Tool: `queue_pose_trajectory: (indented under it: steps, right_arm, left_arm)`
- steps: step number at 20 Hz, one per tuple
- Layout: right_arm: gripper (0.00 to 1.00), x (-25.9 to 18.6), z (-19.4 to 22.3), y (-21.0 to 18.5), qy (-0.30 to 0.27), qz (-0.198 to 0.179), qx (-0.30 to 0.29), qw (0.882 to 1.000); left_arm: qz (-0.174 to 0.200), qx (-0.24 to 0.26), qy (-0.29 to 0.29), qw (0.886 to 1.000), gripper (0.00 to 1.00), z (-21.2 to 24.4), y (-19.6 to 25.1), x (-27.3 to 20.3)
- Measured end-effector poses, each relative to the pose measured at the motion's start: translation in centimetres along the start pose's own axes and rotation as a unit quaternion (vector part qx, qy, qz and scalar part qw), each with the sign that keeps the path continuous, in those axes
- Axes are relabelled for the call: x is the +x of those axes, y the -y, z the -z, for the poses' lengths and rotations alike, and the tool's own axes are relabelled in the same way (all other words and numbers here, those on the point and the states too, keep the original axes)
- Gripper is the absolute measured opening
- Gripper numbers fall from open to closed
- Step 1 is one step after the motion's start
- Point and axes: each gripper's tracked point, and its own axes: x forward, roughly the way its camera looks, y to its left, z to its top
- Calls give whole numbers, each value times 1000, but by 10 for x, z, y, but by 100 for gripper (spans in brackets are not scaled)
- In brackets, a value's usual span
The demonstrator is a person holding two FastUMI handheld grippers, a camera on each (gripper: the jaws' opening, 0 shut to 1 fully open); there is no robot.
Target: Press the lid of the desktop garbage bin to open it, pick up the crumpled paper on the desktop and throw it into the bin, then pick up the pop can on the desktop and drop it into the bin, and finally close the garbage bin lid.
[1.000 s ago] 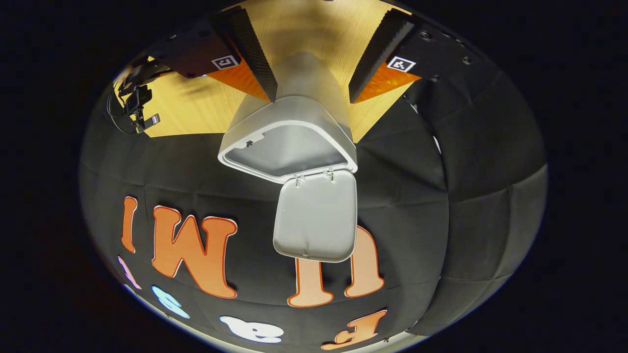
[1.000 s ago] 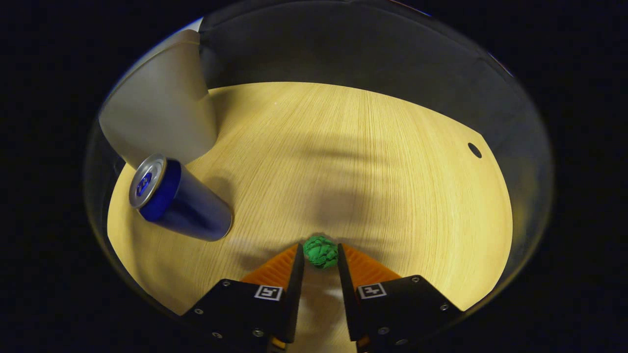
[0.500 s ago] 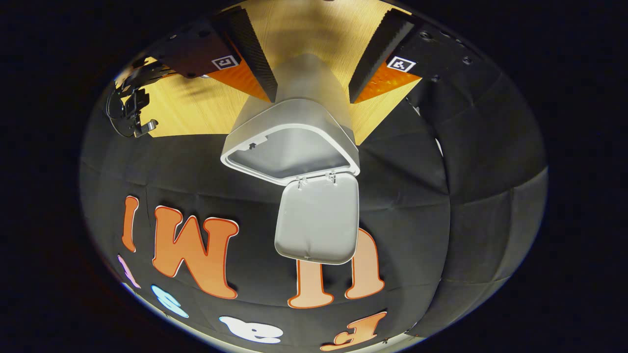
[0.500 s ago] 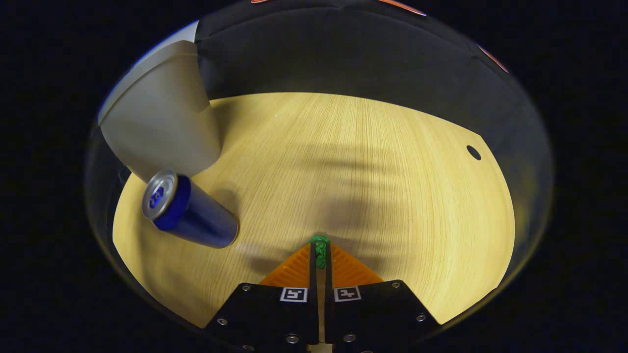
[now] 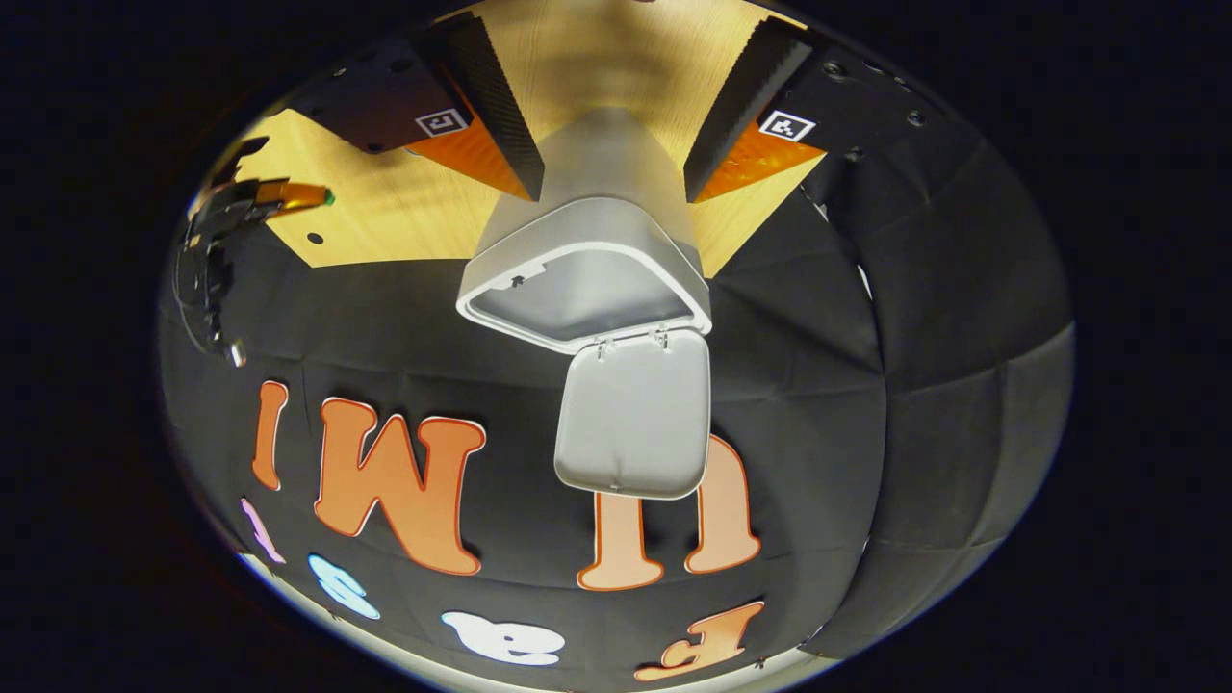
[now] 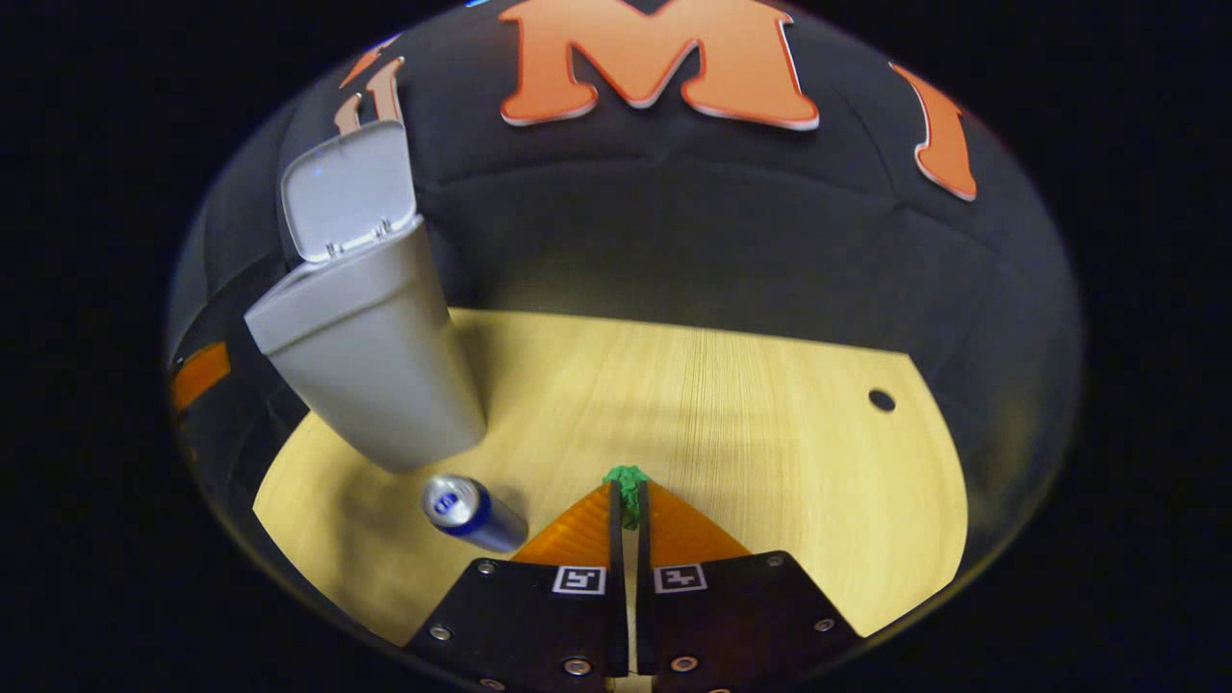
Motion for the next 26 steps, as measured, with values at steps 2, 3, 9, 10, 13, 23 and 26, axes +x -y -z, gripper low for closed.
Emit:
queue_pose_trajectory:
  steps: [2,3,9,10,13,23,26]
  right_arm:
    - [4,-23,-46,-6,44,-5,-20,999]
    - [4,-34,-70,-10,66,-11,-27,997]
    - [4,-78,-191,-64,194,-50,-71,977]
    - [3,-85,-213,-77,215,-57,-79,972]
    - [3,-88,-247,-134,241,-99,-94,961]
    - [3,3,-217,-257,168,-158,-112,967]
    - [4,20,-208,-266,152,-156,-118,969]
  left_arm:
    - [2,-4,11,1000,93,-7,0,-7]
    - [2,-7,14,1000,93,-11,-3,-12]
    - [-14,-16,36,999,94,-26,-26,-35]
    - [-17,-17,38,999,93,-27,-30,-40]
    - [-30,-24,44,998,93,-29,-45,-51]
    - [-68,-41,33,996,94,-10,-101,-68]
    - [-78,-43,26,996,94,-2,-117,-71]
